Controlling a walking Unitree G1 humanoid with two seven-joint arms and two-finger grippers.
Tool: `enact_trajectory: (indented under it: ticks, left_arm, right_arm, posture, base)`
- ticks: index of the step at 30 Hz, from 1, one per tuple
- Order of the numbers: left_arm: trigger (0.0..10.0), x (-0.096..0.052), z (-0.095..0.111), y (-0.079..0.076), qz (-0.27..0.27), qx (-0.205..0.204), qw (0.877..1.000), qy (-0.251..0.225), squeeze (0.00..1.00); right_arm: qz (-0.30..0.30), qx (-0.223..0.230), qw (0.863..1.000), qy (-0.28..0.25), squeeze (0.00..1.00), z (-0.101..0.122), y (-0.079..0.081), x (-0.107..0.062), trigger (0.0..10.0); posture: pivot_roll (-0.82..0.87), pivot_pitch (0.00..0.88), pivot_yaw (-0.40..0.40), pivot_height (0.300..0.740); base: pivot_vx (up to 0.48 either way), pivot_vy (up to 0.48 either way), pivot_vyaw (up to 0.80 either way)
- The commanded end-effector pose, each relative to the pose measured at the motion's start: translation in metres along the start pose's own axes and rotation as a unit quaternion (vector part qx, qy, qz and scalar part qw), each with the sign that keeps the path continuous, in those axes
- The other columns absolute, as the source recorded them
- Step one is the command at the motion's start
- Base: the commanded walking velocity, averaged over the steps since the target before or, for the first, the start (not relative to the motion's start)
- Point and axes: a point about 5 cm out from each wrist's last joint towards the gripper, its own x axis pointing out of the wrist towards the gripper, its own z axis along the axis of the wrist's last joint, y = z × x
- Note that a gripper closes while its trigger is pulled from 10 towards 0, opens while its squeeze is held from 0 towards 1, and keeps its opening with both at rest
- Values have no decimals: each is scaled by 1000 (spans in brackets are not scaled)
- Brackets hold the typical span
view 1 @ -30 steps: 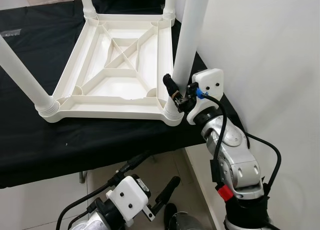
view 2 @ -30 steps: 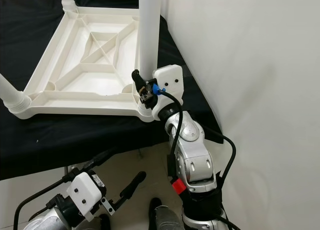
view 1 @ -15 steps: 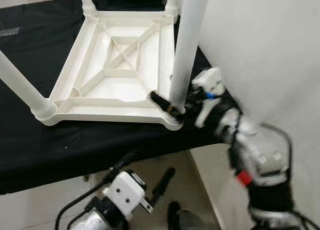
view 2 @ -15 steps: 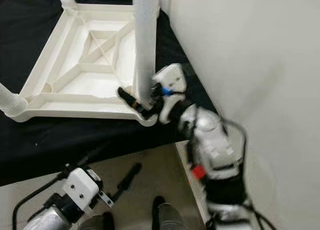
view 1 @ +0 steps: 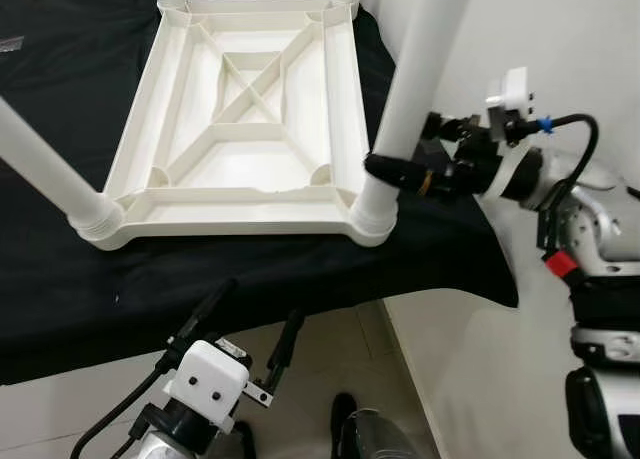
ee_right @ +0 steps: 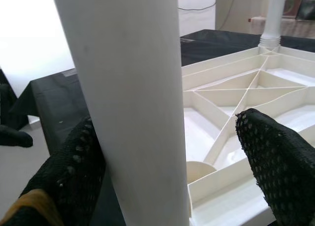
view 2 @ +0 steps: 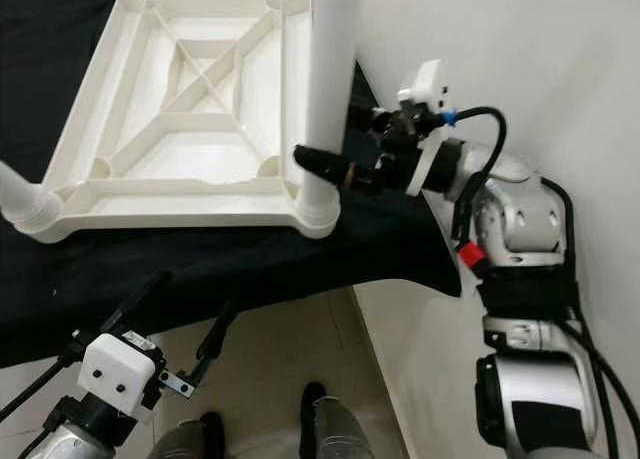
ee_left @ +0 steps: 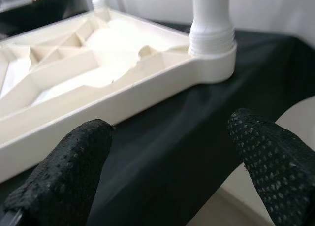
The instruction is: Building children table
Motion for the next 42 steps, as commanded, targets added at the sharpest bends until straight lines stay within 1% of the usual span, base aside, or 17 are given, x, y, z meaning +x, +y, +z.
enact_trajectory:
  ticks: [1,2,3,4,5,19,22,24,27,28,29,30,32,33,35,37,42]
  left_arm:
    - [10000,-3,2,-6,-6,-5,1000,2,0]
    - [10000,-2,3,-6,-9,-4,1000,1,0]
    - [10000,-2,3,-6,-10,-2,1000,0,0]
    - [10000,-2,4,-6,-12,-1,1000,-2,0]
    - [10000,-1,4,-6,-13,0,1000,-3,0]
    - [10000,3,4,-7,-16,4,1000,-9,0]
    - [10000,5,3,-6,-18,5,1000,-11,0]
    - [10000,7,3,-5,-20,9,1000,-13,0]
    - [10000,7,3,-5,-20,11,1000,-14,0]
    - [10000,8,3,-3,-19,15,1000,-15,0]
    - [10000,8,3,-3,-19,15,1000,-15,0]
    - [10000,8,3,-1,-17,17,1000,-15,0]
    - [10000,11,4,-1,-17,17,1000,-18,0]
    - [10000,11,4,-2,-19,16,999,-19,0]
    - [10000,11,4,-2,-19,16,999,-19,0]
    - [10000,14,3,-4,-27,14,999,-23,0]
    - [10000,17,3,-4,-30,14,999,-27,0]
  right_arm:
    - [13,-6,1000,11,0,-3,-2,-5,10000]
    - [22,-3,1000,9,0,-4,-2,-6,9216]
    - [28,-1,1000,7,0,-4,-3,-6,9216]
    - [36,1,999,5,0,-4,-2,-6,1176]
    - [44,3,999,4,0,-4,-2,-6,0]
    - [62,4,998,-1,0,-10,2,-5,0]
    - [50,6,999,7,0,-16,8,-3,0]
    - [1,24,999,22,0,-32,21,2,0]
    - [-25,37,999,28,0,-39,28,4,0]
    - [-147,53,987,48,0,-57,37,10,0]
    - [-147,53,987,48,0,-57,37,10,0]
    - [-310,38,944,105,0,-76,43,7,0]
    - [-385,71,906,159,0,-101,92,10,0]
    - [-378,85,907,166,0,-104,105,14,0]
    - [-378,85,907,166,0,-104,105,14,0]
    - [-371,91,914,139,0,-97,102,30,0]
    - [-363,93,918,130,0,-91,101,37,0]
  posture:
    - [63,335,-62,740]
    - [61,334,-61,740]
    - [60,333,-61,740]
    - [60,332,-61,740]
    - [60,332,-61,740]
    - [50,323,-59,740]
    - [47,323,-59,740]
    - [42,325,-73,740]
    - [42,325,-73,740]
    - [56,330,-89,740]
    - [56,330,-89,740]
    - [34,331,-80,740]
    - [37,334,-68,740]
    - [37,334,-68,740]
    - [37,334,-68,740]
    - [31,325,-65,740]
    - [23,323,-64,740]
  base:
    - [0,0,0]
    - [0,0,0]
    - [0,0,0]
    - [0,0,0]
    - [0,0,0]
    - [0,0,0]
    - [0,0,0]
    - [0,0,0]
    - [0,0,0]
    - [0,0,0]
    - [0,0,0]
    - [0,0,0]
    - [0,0,0]
    - [0,0,0]
    - [0,0,0]
    - [0,0,0]
    - [0,0,0]
